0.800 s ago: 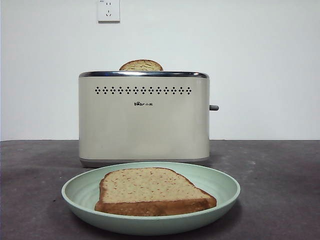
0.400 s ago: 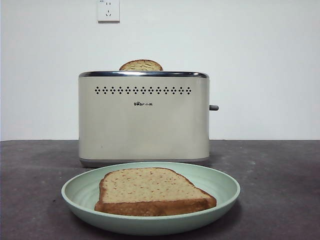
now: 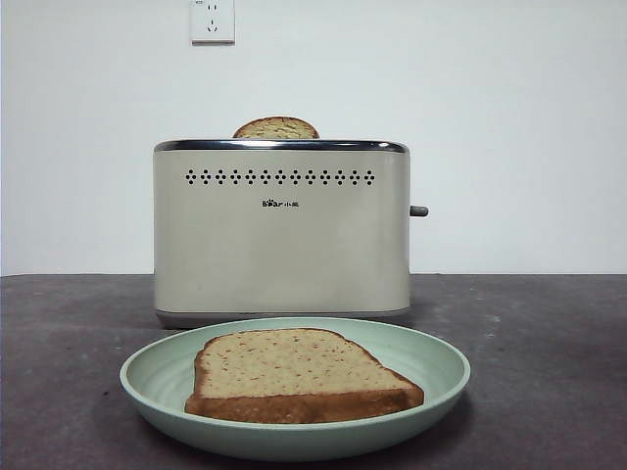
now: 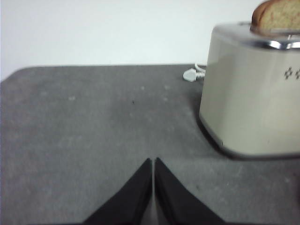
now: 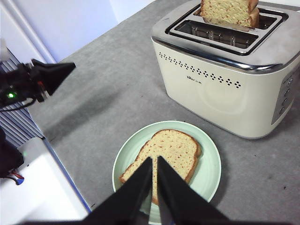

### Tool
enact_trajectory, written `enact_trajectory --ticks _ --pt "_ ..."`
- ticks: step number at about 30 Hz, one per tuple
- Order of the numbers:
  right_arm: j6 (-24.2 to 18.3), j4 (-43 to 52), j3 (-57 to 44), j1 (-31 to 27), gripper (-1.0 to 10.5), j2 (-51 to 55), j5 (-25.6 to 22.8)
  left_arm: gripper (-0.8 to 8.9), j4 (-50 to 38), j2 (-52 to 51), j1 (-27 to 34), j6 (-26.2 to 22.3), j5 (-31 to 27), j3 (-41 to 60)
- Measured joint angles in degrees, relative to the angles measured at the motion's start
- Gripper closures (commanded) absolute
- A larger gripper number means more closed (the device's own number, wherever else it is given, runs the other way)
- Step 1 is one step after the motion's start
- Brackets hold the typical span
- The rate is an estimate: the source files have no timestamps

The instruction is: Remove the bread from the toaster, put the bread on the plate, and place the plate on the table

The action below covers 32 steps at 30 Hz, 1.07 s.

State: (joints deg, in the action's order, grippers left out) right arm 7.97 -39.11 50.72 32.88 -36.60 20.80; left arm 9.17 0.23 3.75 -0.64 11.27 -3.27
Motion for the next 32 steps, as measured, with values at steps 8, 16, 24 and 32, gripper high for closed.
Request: enact_trajectory --ticks 8,16,24,32 --pt "0.0 0.0 0.0 0.0 9.4 0.0 0.0 8.06 0.5 0.1 0.0 0.2 -0.5 1.5" --pt "0.0 0.0 0.0 0.0 9.4 0.0 0.0 8.06 0.5 0.1 0.0 0.2 -0.5 1.5" --pt "0.0 0.0 0.0 0.0 9.4 0.0 0.0 8.06 0.5 0.1 0.0 0.1 -0.5 1.5" --pt "0.0 0.0 0.0 0.0 9.4 0.0 0.0 8.06 0.5 0.1 0.0 0.1 -0.5 1.5"
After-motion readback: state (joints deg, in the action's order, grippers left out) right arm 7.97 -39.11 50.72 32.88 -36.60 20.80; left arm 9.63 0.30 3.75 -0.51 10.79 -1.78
